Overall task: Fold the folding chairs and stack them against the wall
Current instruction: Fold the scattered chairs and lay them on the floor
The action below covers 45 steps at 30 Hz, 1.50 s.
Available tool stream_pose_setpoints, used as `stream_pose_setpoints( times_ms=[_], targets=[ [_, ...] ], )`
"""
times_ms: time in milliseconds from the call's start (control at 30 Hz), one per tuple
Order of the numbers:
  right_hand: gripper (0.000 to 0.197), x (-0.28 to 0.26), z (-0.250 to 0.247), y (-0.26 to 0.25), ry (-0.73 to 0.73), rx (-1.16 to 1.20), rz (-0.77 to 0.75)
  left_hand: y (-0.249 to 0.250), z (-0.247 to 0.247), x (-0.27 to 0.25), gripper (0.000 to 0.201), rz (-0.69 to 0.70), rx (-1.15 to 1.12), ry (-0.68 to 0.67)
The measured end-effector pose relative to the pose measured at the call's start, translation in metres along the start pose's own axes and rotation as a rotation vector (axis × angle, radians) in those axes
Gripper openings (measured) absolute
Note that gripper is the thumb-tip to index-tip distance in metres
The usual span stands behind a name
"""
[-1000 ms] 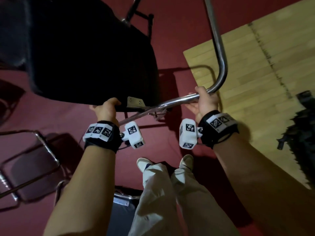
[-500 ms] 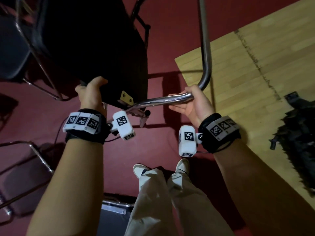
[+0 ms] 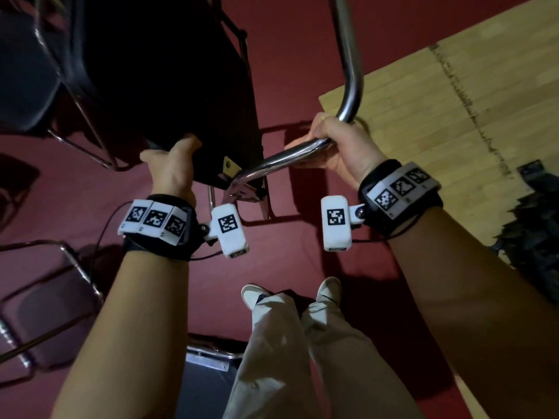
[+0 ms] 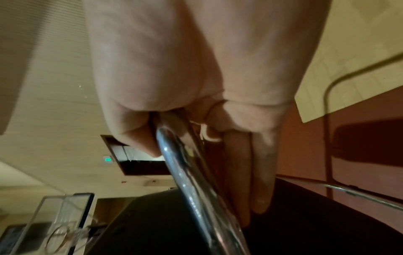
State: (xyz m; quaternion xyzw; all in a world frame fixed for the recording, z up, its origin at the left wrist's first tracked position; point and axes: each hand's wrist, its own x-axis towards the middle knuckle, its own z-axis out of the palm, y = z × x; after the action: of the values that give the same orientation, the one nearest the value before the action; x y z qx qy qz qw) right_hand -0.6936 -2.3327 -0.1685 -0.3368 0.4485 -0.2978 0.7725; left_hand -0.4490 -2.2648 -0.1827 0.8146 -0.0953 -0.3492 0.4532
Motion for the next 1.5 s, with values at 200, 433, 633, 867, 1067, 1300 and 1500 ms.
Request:
stream_pose_setpoints(
  times_ms=[200, 433, 633, 867, 1067, 1300, 1500],
  targets=[
    [0.011, 0.008, 0.033, -0.017, -0.073, -0.125, -0.044, 0.006, 0.006, -0.004, 0.068, 0.105, 0.079, 0.020],
    [0.011, 0.003, 0.046, -0.007, -0.133, -0.201, -0.051, 0.006, 0.002, -0.004, 0.087, 0.151, 0.084, -0.004],
    [0.067, -0.007, 0.051, -0.005, 0.256, -0.077, -0.418, 0.003, -0.003, 0.006, 0.089, 0.166, 0.165, -0.034],
    [0.055, 0.001, 0.060, -0.035, 0.347, -0.247, -0.485, 0.012, 0.000, -0.009, 0.107, 0.168, 0.249, -0.090],
    [0.048, -0.002, 0.072, -0.036, 0.312, -0.333, -0.515, 0.017, -0.003, -0.010, 0.093, 0.181, 0.269, -0.262],
    [0.056, -0.006, 0.066, -0.036, 0.339, -0.197, -0.516, 0.023, -0.011, -0.018, 0.070, 0.177, 0.142, -0.405],
    [0.082, -0.005, 0.052, -0.041, 0.411, -0.109, -0.459, 0.026, 0.015, -0.026, 0.076, 0.133, 0.132, -0.372]
  ],
)
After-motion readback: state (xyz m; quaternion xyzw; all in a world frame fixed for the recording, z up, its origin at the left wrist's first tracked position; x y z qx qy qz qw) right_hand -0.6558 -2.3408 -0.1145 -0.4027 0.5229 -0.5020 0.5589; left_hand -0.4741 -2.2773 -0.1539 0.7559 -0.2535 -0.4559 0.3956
